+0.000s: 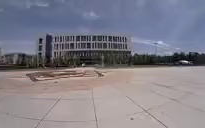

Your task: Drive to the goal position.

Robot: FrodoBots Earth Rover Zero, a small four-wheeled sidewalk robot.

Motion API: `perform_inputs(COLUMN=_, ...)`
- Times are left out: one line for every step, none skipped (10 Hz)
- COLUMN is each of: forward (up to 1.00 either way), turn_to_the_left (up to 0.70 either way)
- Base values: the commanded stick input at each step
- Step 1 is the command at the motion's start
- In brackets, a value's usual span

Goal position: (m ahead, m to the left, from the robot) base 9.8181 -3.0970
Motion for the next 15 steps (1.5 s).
perform_inputs(forward=0.7, turn_to_the_left=0.0)
perform_inputs(forward=0.7, turn_to_the_left=0.0)
perform_inputs(forward=0.7, turn_to_the_left=0.0)
perform_inputs(forward=0.7, turn_to_the_left=0.0)
perform_inputs(forward=0.7, turn_to_the_left=0.0)
perform_inputs(forward=0.7, turn_to_the_left=0.0)
perform_inputs(forward=0.7, turn_to_the_left=0.0)
perform_inputs(forward=0.7, turn_to_the_left=0.0)
perform_inputs(forward=0.7, turn_to_the_left=0.0)
perform_inputs(forward=0.7, turn_to_the_left=0.0)
perform_inputs(forward=0.7, turn_to_the_left=0.0)
perform_inputs(forward=0.7, turn_to_the_left=0.0)
perform_inputs(forward=0.7, turn_to_the_left=0.0)
perform_inputs(forward=0.7, turn_to_the_left=0.0)
perform_inputs(forward=0.7, turn_to_the_left=0.0)
